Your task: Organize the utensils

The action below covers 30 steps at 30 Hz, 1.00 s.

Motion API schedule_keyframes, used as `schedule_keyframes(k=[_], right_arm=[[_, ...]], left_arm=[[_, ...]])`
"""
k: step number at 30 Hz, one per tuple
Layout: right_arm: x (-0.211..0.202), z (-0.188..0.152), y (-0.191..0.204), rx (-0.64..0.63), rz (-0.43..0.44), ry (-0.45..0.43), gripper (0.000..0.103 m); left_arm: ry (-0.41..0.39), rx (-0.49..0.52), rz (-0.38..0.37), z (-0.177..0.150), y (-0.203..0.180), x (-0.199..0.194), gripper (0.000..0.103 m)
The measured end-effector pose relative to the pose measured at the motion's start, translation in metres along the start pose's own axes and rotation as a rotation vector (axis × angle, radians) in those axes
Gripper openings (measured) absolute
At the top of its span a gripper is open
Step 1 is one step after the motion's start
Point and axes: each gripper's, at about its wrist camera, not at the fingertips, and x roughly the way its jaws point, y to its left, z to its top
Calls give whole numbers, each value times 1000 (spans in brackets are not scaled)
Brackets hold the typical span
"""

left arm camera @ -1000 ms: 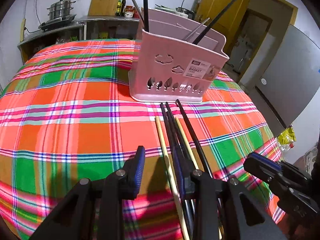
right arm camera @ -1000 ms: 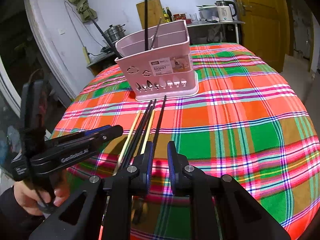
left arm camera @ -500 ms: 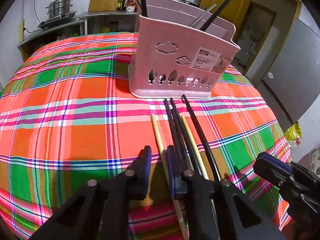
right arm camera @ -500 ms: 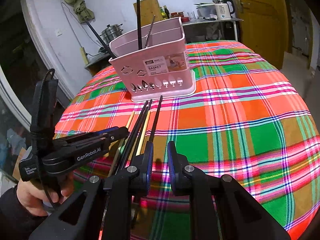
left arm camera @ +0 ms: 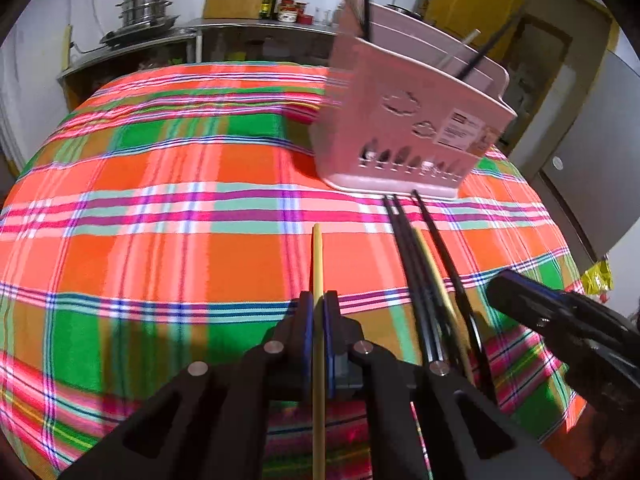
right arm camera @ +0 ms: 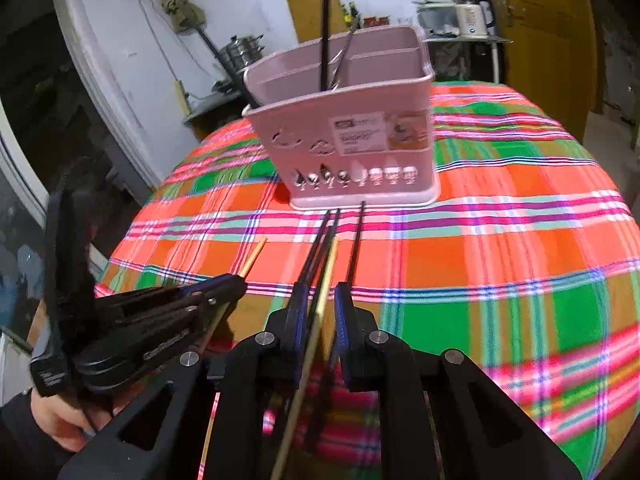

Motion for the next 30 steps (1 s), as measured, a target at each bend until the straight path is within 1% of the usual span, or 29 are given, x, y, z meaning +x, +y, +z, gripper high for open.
schedule_keyframes(k=[5, 11, 16, 24, 30], right_arm=[[26, 5, 2, -13, -7, 54, 14], [42, 7, -2, -10, -23, 97, 14], [40, 8, -4, 0, -26, 96, 14], [39, 9, -13, 49, -2, 94, 14], [43, 10, -6, 24, -29, 102, 14]], left_arm=[[-1, -22, -6, -1, 10, -3, 6], [-1, -24, -15, -1, 12, -3, 6], [2, -29, -26, 0, 14, -3, 6], [0, -28, -30, 0, 14, -3, 6], [0, -28, -30, 0, 14, -3, 6]])
